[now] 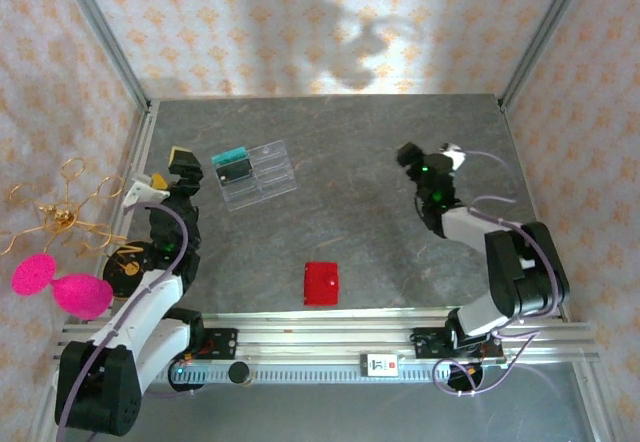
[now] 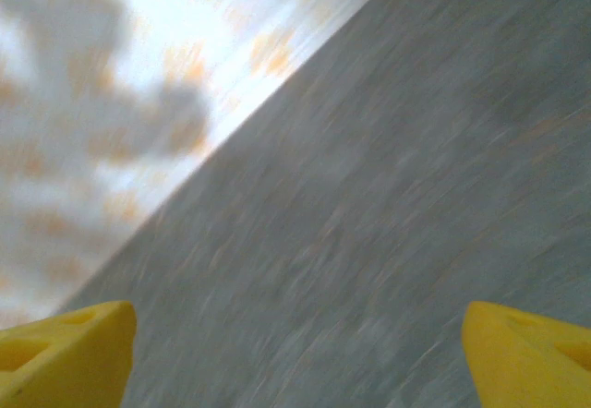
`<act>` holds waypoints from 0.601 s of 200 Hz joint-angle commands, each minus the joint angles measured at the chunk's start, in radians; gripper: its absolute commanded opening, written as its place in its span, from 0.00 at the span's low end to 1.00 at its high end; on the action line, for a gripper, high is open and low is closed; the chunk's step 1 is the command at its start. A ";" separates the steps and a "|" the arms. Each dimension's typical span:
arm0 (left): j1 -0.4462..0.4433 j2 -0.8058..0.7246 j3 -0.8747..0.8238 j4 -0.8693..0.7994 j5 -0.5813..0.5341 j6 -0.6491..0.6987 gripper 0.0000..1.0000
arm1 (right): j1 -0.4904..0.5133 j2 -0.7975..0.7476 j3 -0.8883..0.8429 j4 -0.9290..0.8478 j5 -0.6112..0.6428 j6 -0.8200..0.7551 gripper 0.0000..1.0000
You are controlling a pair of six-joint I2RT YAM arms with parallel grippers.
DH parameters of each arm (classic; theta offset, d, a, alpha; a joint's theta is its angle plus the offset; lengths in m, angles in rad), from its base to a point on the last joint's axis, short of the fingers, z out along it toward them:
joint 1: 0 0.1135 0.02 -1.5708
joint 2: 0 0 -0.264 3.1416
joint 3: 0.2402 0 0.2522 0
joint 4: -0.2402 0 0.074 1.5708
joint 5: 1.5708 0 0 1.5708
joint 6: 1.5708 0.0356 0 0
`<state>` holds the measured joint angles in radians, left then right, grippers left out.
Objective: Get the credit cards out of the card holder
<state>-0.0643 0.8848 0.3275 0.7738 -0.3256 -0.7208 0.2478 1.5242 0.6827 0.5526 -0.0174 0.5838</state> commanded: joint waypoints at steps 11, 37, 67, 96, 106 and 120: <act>0.010 0.002 -0.066 0.101 0.205 -0.112 0.99 | 0.102 0.113 0.153 -0.042 -0.175 -0.071 0.90; -0.011 0.025 -0.052 0.075 0.261 -0.095 0.99 | 0.162 0.179 0.201 -0.050 -0.183 -0.097 0.85; -0.068 0.045 -0.040 0.041 0.287 -0.054 0.97 | 0.218 0.220 0.225 -0.031 -0.226 -0.129 0.85; -0.157 0.045 -0.033 -0.036 0.264 -0.003 0.94 | 0.277 0.267 0.271 -0.042 -0.273 -0.163 0.86; -0.180 0.043 -0.035 -0.060 0.263 0.002 0.93 | 0.295 0.288 0.286 -0.039 -0.288 -0.169 0.85; -0.204 0.043 -0.044 -0.086 0.274 -0.014 0.92 | 0.323 0.327 0.321 -0.037 -0.323 -0.177 0.84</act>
<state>-0.2337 0.9310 0.2672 0.7555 -0.0807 -0.7544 0.5323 1.8011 0.9386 0.5148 -0.2707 0.4484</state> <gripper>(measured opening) 0.927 0.852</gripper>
